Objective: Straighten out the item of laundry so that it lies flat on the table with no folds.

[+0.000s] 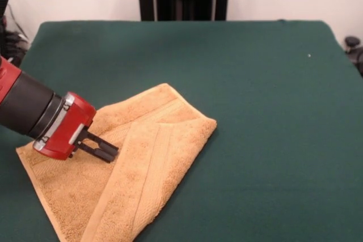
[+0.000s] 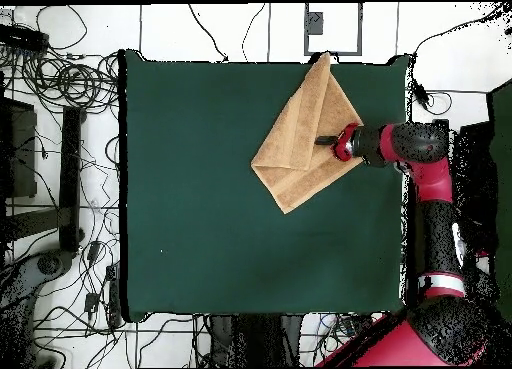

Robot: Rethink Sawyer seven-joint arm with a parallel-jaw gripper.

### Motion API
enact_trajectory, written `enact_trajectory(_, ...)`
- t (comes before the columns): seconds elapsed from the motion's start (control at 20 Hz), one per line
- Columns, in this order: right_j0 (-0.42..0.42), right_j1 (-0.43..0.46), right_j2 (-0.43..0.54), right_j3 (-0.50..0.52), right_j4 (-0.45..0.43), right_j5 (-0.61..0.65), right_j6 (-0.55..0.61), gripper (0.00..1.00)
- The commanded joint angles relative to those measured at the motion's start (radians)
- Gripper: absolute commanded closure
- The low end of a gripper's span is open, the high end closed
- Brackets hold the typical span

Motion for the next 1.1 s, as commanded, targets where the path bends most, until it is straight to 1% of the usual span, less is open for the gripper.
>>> enact_trajectory(0.05, -0.003, 0.092, 0.051, 0.209, -0.012, -0.195, -0.151, 1.0)
enact_trajectory(0.15, -0.038, 0.104, 0.085, 0.287, -0.004, -0.291, -0.118, 1.0)
enact_trajectory(0.25, -0.063, 0.121, 0.114, 0.343, 0.002, -0.361, -0.09, 1.0)
enact_trajectory(0.45, -0.1, 0.161, 0.164, 0.412, -0.006, -0.477, -0.07, 1.0)
enact_trajectory(0.6, -0.119, 0.183, 0.191, 0.446, -0.02, -0.549, -0.057, 1.0)
enact_trajectory(1.1, -0.154, 0.287, 0.269, 0.447, -0.025, -0.587, -0.142, 1.0)
